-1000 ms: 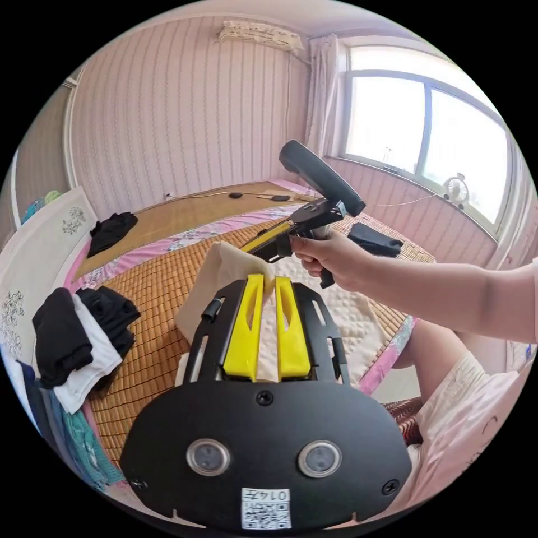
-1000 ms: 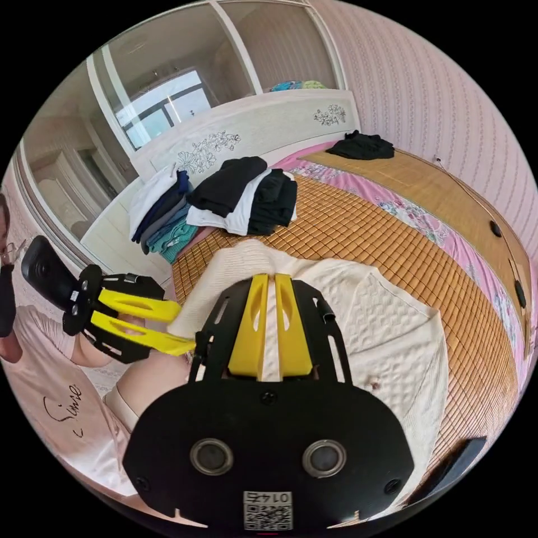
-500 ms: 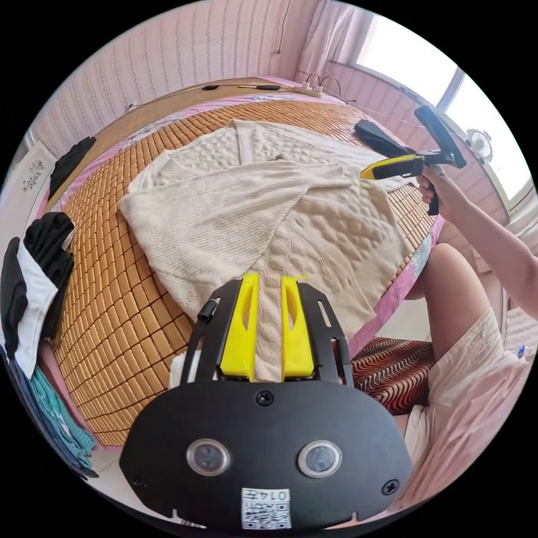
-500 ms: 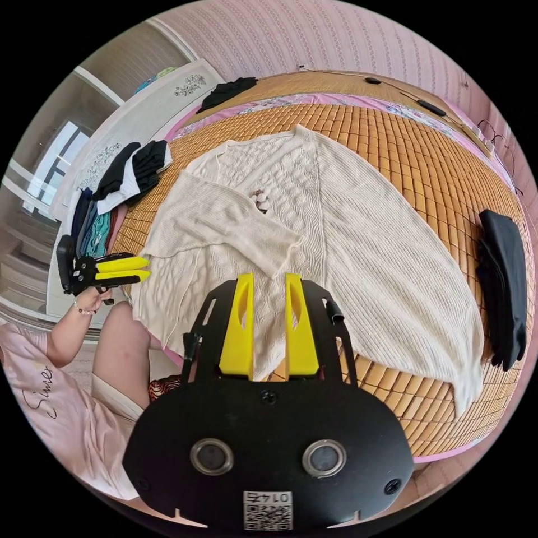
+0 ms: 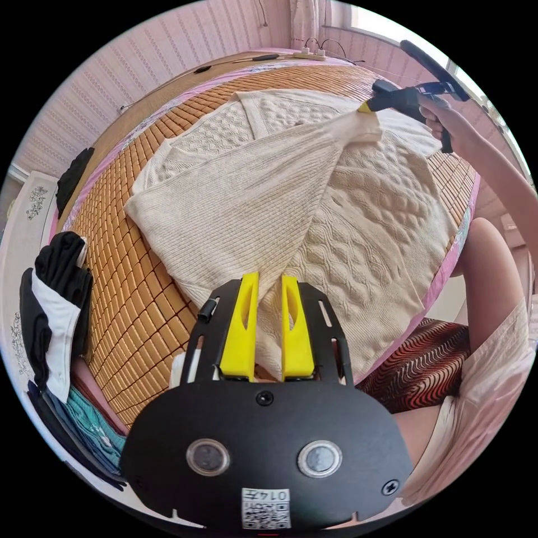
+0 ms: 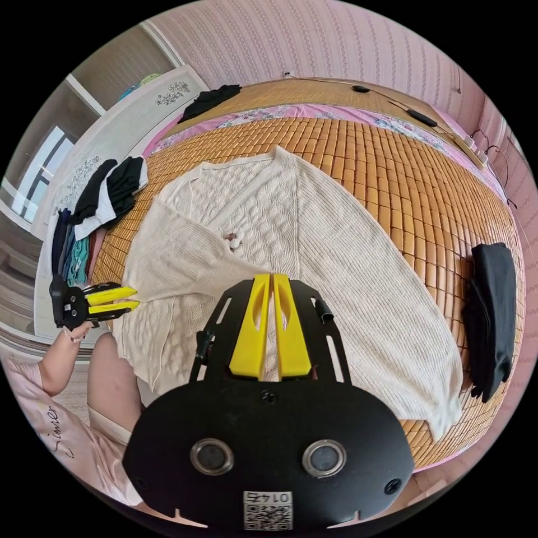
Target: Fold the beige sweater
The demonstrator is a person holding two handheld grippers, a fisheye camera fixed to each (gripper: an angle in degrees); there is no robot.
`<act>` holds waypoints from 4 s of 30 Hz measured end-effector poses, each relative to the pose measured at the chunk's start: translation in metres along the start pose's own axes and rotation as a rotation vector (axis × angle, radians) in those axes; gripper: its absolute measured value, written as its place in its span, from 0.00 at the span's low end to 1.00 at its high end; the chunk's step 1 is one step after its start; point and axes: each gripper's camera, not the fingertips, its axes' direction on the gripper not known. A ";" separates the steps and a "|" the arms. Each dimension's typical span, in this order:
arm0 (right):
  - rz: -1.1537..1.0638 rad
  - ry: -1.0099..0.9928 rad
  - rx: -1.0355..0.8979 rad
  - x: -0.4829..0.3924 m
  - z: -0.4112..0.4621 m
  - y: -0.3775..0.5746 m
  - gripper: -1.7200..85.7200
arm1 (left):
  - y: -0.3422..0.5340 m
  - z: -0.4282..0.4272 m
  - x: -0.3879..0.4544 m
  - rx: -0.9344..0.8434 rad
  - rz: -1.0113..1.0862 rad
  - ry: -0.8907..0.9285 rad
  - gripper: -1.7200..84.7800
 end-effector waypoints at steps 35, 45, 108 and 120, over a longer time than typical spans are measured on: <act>0.162 0.291 0.149 0.044 -0.159 0.329 0.02 | -0.138 -0.009 0.318 0.140 0.351 -0.035 0.10; 0.540 0.261 0.393 0.190 -0.200 0.389 0.02 | -0.244 0.008 0.411 0.153 0.483 -0.058 0.11; 0.303 0.164 0.712 0.181 -0.228 0.422 0.03 | -0.398 -0.029 0.437 0.226 0.673 -0.135 0.01; -0.275 -0.146 0.778 -0.070 -0.237 0.234 0.04 | -0.225 -0.157 0.110 0.450 0.086 -0.016 0.03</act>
